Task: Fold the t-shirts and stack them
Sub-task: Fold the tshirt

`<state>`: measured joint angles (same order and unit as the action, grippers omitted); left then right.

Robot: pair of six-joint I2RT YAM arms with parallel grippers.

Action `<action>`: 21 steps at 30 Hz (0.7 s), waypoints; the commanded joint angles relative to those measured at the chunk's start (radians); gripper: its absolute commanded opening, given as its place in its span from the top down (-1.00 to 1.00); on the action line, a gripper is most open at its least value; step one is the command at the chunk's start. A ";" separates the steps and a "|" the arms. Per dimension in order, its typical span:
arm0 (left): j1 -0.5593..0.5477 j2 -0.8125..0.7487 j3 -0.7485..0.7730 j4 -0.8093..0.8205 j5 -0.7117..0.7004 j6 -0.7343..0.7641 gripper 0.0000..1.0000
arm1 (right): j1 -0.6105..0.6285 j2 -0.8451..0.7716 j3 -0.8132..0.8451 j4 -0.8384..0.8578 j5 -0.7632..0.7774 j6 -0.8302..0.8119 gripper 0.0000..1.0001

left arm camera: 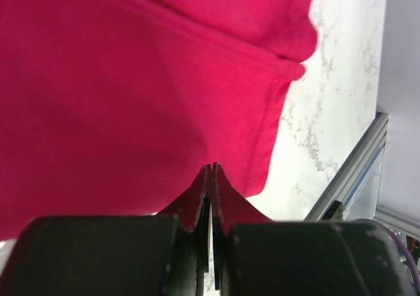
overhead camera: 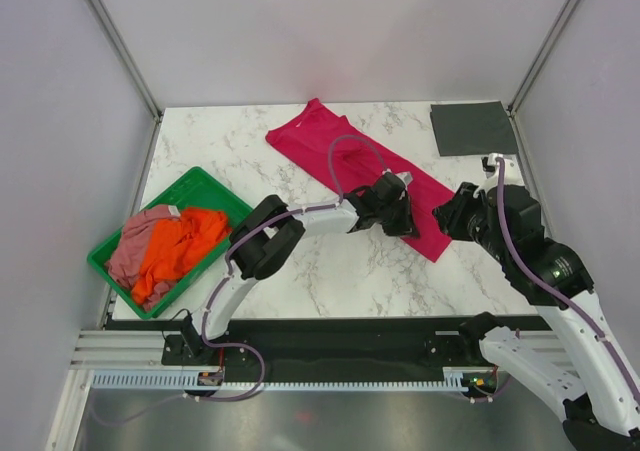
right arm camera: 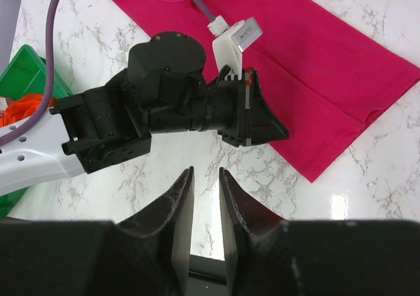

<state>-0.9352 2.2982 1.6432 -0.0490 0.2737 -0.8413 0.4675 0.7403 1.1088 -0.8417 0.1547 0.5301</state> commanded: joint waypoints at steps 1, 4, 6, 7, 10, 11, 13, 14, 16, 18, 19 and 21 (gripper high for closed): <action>-0.023 0.021 0.087 0.044 0.019 -0.021 0.95 | 0.002 -0.012 -0.018 0.026 -0.020 0.027 0.41; -0.040 0.027 0.096 0.044 0.007 -0.025 0.95 | 0.002 -0.027 -0.030 0.026 0.005 0.033 0.42; -0.047 0.033 0.101 0.044 -0.013 -0.028 0.95 | 0.000 -0.030 -0.030 0.024 0.014 0.033 0.42; -0.050 0.041 0.112 0.046 -0.016 -0.031 0.95 | 0.002 -0.032 -0.030 0.024 0.020 0.033 0.42; -0.057 0.075 0.138 0.046 -0.013 -0.048 0.95 | 0.002 -0.033 -0.023 0.026 0.032 0.034 0.41; -0.059 0.082 0.142 0.046 -0.010 -0.051 0.96 | 0.002 -0.032 -0.015 0.029 0.039 0.033 0.41; -0.071 0.101 0.145 0.046 -0.005 -0.061 0.95 | 0.002 -0.024 -0.006 0.029 0.049 0.033 0.40; -0.074 0.104 0.145 0.046 -0.001 -0.062 0.95 | 0.002 -0.018 -0.004 0.029 0.054 0.028 0.41; -0.088 0.112 0.133 0.044 -0.010 -0.067 0.95 | 0.002 -0.015 -0.006 0.029 0.062 0.024 0.41; -0.093 0.118 0.113 0.046 -0.011 -0.088 0.95 | 0.002 -0.013 -0.004 0.029 0.074 0.024 0.42; -0.093 0.122 0.106 0.046 -0.008 -0.096 0.95 | 0.000 -0.013 0.000 0.029 0.072 0.027 0.42; -0.096 0.124 0.078 0.046 -0.010 -0.108 0.95 | 0.002 -0.015 0.003 0.033 0.069 0.030 0.41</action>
<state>-1.0172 2.4039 1.7542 -0.0151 0.2710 -0.9009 0.4675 0.7277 1.0760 -0.8314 0.2005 0.5533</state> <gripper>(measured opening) 0.028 0.295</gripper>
